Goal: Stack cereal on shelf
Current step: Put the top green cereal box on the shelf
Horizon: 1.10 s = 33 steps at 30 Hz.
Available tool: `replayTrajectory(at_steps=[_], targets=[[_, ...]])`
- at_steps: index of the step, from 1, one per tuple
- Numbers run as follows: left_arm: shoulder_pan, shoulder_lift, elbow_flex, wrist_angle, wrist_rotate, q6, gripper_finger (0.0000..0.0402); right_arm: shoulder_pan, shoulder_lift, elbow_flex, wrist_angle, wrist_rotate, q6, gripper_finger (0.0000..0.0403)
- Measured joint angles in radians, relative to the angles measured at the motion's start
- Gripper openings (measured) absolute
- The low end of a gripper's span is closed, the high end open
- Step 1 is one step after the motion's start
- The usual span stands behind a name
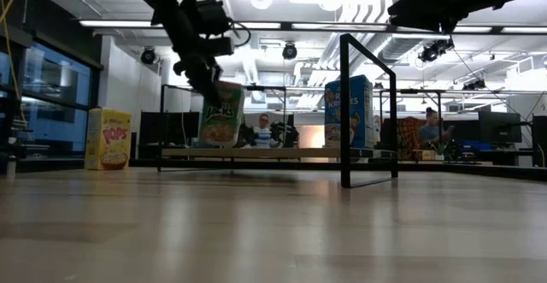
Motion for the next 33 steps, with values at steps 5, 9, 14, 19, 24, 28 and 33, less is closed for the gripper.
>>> replayTrajectory(at_steps=[5,9,14,19,24,28,33], targets=[[0.009,0.026,0.002,0.021,-0.002,-0.034,0.0127,0.0,0.0,0.0,0.001,0.0,0.0,0.025],[0.005,0.037,0.003,0.035,-0.024,-0.051,0.014,0.0,0.0,0.0,0.001,0.0,0.0,0.025],[-0.009,0.038,0.0,0.048,-0.072,-0.053,0.0171,0.0,0.0,0.0,0.0,0.0,0.0,0.025],[-0.019,0.038,0.0,0.053,-0.141,-0.063,0.0206,0.0,0.0,0.0,0.0,0.0,0.0,0.025],[-0.027,0.035,0.007,0.027,-0.162,-0.081,0.0232,0.0,0.0,0.0,0.0,0.0,-0.002,0.025],[-0.027,0.035,0.041,-0.006,-0.162,-0.097,0.0238,0.0,0.0,0.0,0.0,0.0,0.0,0.025],[-0.027,0.035,0.095,-0.055,-0.165,-0.108,0.0239,0.0,0.0,0.0,0.0,0.0,0.0,0.025]])
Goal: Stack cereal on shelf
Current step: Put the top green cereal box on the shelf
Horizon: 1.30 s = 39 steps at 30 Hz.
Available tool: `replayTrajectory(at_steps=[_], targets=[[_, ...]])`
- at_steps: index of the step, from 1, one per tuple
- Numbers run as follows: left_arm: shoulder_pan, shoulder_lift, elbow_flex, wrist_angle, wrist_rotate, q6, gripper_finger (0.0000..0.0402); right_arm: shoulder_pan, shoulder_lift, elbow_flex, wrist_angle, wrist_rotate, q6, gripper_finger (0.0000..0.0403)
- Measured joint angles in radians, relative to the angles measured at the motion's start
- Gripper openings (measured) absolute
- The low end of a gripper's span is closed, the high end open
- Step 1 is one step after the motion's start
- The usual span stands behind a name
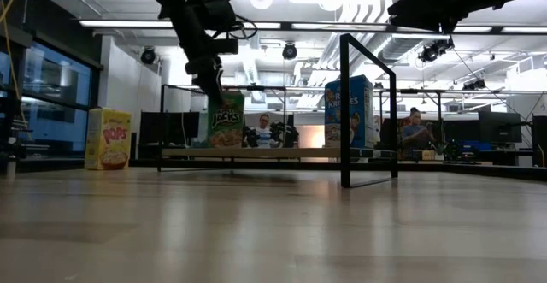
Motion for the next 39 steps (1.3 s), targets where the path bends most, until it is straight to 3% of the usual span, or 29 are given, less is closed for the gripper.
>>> replayTrajectory(at_steps=[8,14,18,25,30,39], targets=[[-0.001,-0.002,0.106,-0.074,0.001,-0.055,0.0239,0.0,0.0,0.0,0.0,0.0,-0.002,0.025],[-0.031,-0.02,0.118,-0.067,0.004,-0.167,0.0231,0.0,0.0,0.0,-0.001,0.0,-0.002,0.025],[-0.06,-0.018,0.118,-0.007,0.003,-0.273,0.0179,0.0,0.0,0.0,-0.001,0.0,-0.003,0.025],[-0.093,-0.018,0.118,0.208,-0.174,-0.314,0.0015,0.0,0.0,0.0,-0.001,0.0,0.0,0.025],[-0.062,-0.013,0.093,0.218,-0.24,-0.347,0.0005,0.0,0.0,0.0,-0.002,0.0,-0.002,0.025],[0.005,-0.01,-0.007,0.254,-0.171,-0.415,0.0,0.0,0.0,0.0,-0.006,0.0,-0.011,0.025]])
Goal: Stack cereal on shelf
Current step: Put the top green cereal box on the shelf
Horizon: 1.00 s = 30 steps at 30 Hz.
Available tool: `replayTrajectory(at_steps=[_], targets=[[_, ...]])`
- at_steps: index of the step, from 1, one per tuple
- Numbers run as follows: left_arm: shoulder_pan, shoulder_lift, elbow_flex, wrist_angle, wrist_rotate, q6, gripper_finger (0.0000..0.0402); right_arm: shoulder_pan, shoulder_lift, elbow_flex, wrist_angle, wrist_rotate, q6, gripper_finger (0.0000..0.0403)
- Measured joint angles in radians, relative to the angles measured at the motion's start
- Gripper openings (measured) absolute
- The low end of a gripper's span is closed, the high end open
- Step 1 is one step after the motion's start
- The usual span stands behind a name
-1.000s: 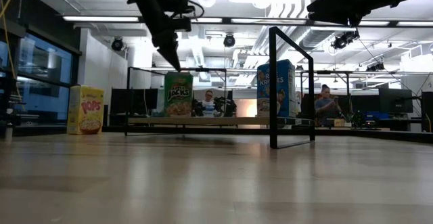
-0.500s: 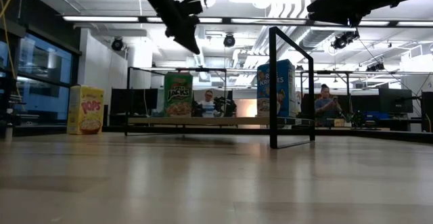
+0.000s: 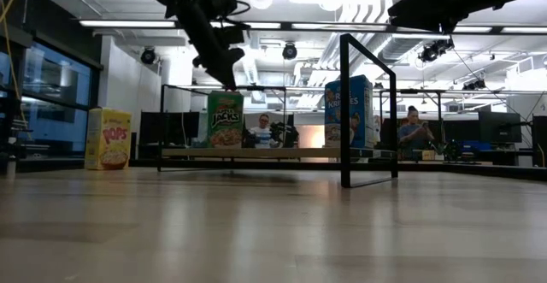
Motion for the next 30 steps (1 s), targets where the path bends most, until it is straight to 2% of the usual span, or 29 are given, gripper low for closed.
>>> replayTrajectory(at_steps=[6,19,30], targets=[[0.005,0.022,-0.007,-0.017,0.046,-0.011,0.0,0.0,0.0,0.0,0.0,0.0,0.0,0.025],[-0.021,0.113,-0.002,0.086,0.021,-0.002,0.0,0.0,0.0,0.0,0.0,0.003,0.0,0.025],[-0.028,0.084,0.0,0.017,0.03,0.124,0.0,0.0,0.0,0.0,0.0,0.003,0.007,0.025]])
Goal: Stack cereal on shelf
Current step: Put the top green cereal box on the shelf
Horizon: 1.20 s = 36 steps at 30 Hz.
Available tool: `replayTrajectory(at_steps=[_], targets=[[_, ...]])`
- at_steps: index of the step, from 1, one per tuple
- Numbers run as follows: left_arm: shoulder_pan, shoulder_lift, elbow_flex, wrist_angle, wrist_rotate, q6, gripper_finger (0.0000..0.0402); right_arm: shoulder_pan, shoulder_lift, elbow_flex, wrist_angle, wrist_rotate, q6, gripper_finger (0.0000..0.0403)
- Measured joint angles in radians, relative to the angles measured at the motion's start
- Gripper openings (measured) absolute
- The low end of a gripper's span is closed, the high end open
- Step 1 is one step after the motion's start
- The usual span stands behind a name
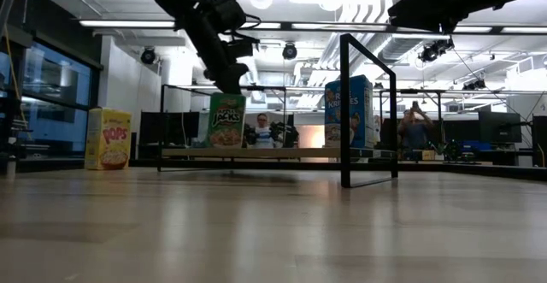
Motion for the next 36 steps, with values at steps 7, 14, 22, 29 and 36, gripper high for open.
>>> replayTrajectory(at_steps=[7,14,22,29,36], targets=[[-0.001,-0.035,-0.002,-0.01,0.086,0.033,0.0,0.0,0.001,0.0,-0.008,0.0,0.001,0.025],[-0.001,-0.041,-0.002,-0.021,0.149,0.101,0.0,0.0,0.001,0.0,-0.008,0.0,0.001,0.025],[-0.001,-0.042,-0.002,-0.017,0.15,0.188,0.0,0.0,0.001,0.0,-0.008,0.0,0.001,0.025],[-0.003,-0.046,-0.002,-0.019,0.234,0.196,0.0,0.0,0.001,0.0,-0.008,0.0,0.001,0.025],[-0.022,-0.115,-0.002,-0.026,0.225,0.195,0.0,0.0,0.001,0.0,-0.008,0.0,0.001,0.025]])
